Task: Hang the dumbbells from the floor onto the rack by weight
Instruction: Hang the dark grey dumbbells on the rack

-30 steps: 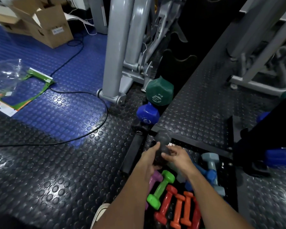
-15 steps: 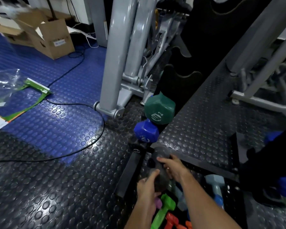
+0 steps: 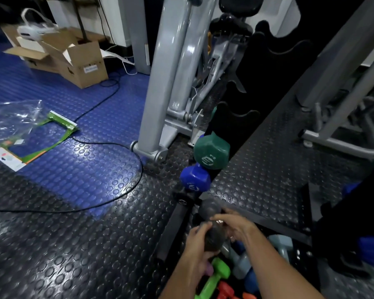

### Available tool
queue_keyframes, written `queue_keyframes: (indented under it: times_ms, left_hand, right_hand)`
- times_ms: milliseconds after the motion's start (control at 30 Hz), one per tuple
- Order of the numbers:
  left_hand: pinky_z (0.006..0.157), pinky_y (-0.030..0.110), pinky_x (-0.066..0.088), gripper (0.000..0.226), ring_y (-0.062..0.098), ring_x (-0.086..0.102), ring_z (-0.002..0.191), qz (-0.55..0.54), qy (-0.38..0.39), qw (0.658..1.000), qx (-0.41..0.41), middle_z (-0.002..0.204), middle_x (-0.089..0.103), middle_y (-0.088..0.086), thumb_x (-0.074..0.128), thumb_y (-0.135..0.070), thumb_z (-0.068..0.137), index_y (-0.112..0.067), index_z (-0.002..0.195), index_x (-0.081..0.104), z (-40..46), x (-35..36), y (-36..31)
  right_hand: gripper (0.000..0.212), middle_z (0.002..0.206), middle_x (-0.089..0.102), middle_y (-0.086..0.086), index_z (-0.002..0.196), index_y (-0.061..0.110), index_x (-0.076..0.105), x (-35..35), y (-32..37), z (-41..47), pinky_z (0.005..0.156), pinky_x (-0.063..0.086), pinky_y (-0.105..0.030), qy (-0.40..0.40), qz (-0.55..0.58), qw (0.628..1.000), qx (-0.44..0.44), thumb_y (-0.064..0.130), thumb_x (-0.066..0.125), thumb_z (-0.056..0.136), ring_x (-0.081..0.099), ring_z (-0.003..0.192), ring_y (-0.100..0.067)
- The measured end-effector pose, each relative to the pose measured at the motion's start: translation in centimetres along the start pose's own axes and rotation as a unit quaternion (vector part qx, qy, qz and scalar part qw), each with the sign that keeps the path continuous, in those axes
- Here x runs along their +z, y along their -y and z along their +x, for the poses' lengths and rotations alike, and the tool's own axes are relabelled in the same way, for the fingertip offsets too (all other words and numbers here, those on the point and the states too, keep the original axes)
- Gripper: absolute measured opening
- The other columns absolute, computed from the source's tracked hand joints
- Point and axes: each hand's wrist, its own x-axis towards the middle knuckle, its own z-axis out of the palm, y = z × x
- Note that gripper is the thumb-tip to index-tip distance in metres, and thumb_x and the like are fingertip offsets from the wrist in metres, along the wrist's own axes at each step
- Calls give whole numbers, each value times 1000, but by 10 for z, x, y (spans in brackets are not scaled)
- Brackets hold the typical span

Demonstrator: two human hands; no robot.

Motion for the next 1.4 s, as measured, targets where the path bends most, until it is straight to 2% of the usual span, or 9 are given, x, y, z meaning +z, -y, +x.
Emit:
queue_keyframes:
  times_ms: [67,167,233,467,600,800,1067,1300,1400]
  left_hand:
    - [56,36,56,40,31,67,78,8,-3,1000,-7,88,72,19,76,-26,85,1,113,70,3,-3,-12]
    - [57,37,56,43,32,67,76,24,-15,1000,-6,84,72,17,79,-31,80,0,108,72,6,-5,-17]
    - [60,39,57,55,33,68,77,19,-8,1000,-9,86,73,17,84,-37,67,-2,109,72,10,-7,-18]
    - [59,38,56,86,31,68,74,38,26,999,5,89,72,16,81,-43,36,-5,111,68,19,-8,-18]
    - [67,41,56,47,30,67,77,76,58,994,45,83,71,12,81,-28,52,-13,92,62,-6,-6,-21]
    - [90,58,56,61,34,70,91,124,92,986,64,96,75,14,91,-26,47,-13,102,67,-53,-6,-32]
    - [76,42,51,63,36,69,93,142,156,971,108,107,74,22,88,-25,54,-3,110,69,-146,-9,-76]
    - [74,36,54,54,24,70,85,164,205,952,154,96,75,16,81,-18,55,-5,106,73,-204,-6,-107]
    - [85,42,50,57,27,67,92,168,227,944,169,101,73,17,83,-19,55,-5,108,71,-225,-1,-112]
  right_hand:
    - [70,84,72,-18,140,19,52,-1,11,-10,41,50,-25,-22,20,999,19,0,80,80,65,53,-20]
    - [36,69,64,-8,114,5,65,7,13,-15,34,41,-20,18,-13,998,59,22,81,86,59,39,-16]
    - [46,71,64,-7,111,6,68,21,19,-17,36,38,-19,0,-54,996,66,36,85,80,59,43,-18]
    - [30,67,68,-8,113,6,66,25,17,-21,34,41,-18,-12,4,1000,12,6,79,86,62,39,-13]
    - [45,74,64,-8,121,9,65,15,7,-36,39,46,-22,0,73,997,18,16,84,81,58,46,-14]
    - [89,98,68,-16,123,6,66,1,19,-97,56,47,-31,-8,123,992,-35,28,104,45,59,75,-30]
    - [54,100,80,-11,128,26,60,31,54,-193,63,58,-35,-20,199,966,-164,9,82,82,71,77,-29]
    - [63,104,78,-16,137,19,56,43,73,-246,84,60,-51,-48,229,939,-251,5,82,81,75,90,-34]
    - [84,104,77,-18,155,19,36,41,81,-275,74,61,-45,-57,220,933,-280,7,80,84,75,80,-27]
